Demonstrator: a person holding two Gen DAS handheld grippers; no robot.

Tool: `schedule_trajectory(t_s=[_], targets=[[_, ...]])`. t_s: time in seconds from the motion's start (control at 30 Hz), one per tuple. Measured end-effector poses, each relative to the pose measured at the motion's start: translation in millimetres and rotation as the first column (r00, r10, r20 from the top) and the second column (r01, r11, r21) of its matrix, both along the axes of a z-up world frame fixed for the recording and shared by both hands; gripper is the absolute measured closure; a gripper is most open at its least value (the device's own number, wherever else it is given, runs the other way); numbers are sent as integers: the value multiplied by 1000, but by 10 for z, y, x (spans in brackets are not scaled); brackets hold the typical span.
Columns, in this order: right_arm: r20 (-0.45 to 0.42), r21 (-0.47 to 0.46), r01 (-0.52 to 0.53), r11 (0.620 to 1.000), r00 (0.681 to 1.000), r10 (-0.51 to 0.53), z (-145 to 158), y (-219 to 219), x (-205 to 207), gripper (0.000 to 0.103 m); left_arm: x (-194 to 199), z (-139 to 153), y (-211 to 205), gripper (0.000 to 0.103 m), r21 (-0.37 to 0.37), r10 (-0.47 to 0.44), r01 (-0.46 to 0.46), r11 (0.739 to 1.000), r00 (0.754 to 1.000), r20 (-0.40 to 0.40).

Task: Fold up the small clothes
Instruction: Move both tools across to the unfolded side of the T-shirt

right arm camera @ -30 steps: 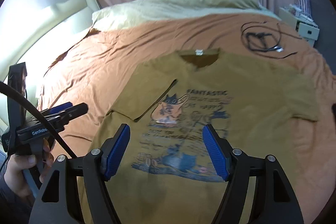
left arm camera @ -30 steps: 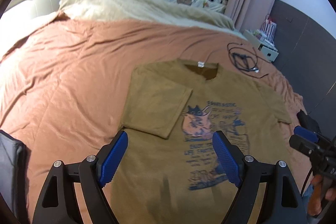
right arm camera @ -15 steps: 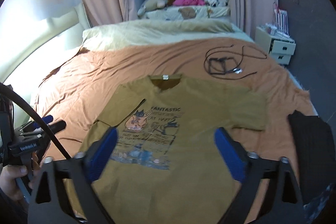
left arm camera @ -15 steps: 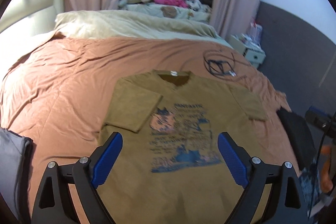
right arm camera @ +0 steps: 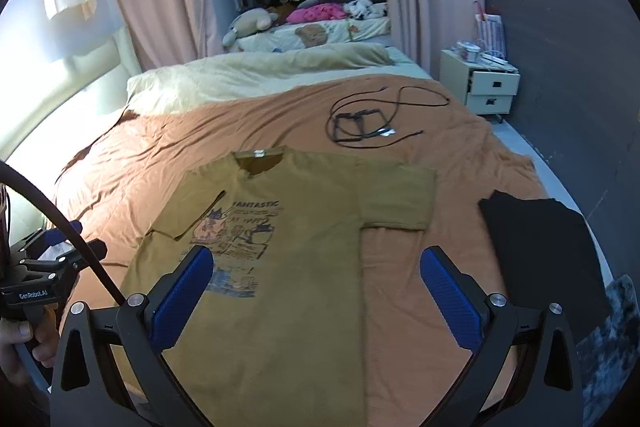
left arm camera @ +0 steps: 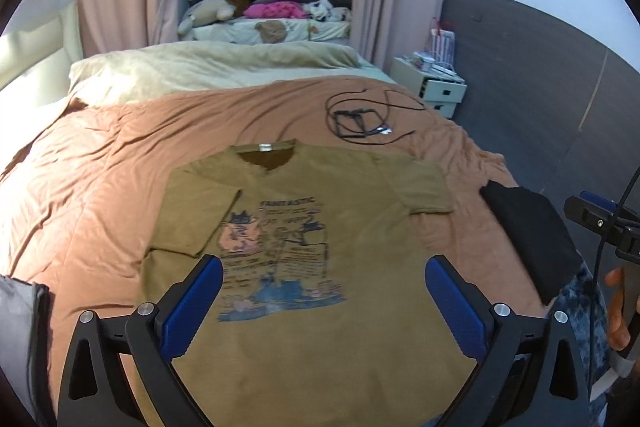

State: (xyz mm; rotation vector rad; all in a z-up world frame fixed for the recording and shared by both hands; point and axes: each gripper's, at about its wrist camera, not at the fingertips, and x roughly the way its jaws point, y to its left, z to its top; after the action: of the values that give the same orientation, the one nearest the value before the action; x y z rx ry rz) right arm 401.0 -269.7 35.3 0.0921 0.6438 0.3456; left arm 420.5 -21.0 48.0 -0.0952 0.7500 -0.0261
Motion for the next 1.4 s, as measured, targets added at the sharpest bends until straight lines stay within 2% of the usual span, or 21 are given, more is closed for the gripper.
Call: schedule_trajectory(t_s=[0.33,0.63,0.77,1.03,1.27,1.4], targets=[[19,7,85,996,996,-85,1,-358,-85,0,111,38,-523,1,0,-108,108,994,994,-34],[-20,21,165,986,986,-165,-156,-403,165,0,409,-21,-782,1,17,-181,182,983,982,-47],[-48,35,187,982,981,-185,-217,-397,365,0,625,-79,-809,1,26,-200,201,979,978,-63],[-93,87,226,970,972,-218,-457,-455,814,0,1157,-312,-776,1,-17,-241,240,971,966,-90],[-116,77,240,968,966,-230,-666,-451,1289,0,1560,-532,-772,1,-38,-272,269,962,956,-112],[-151,131,231,964,966,-210,-848,-412,1623,0,1806,-693,-755,7,-47,-279,275,960,952,-124]])
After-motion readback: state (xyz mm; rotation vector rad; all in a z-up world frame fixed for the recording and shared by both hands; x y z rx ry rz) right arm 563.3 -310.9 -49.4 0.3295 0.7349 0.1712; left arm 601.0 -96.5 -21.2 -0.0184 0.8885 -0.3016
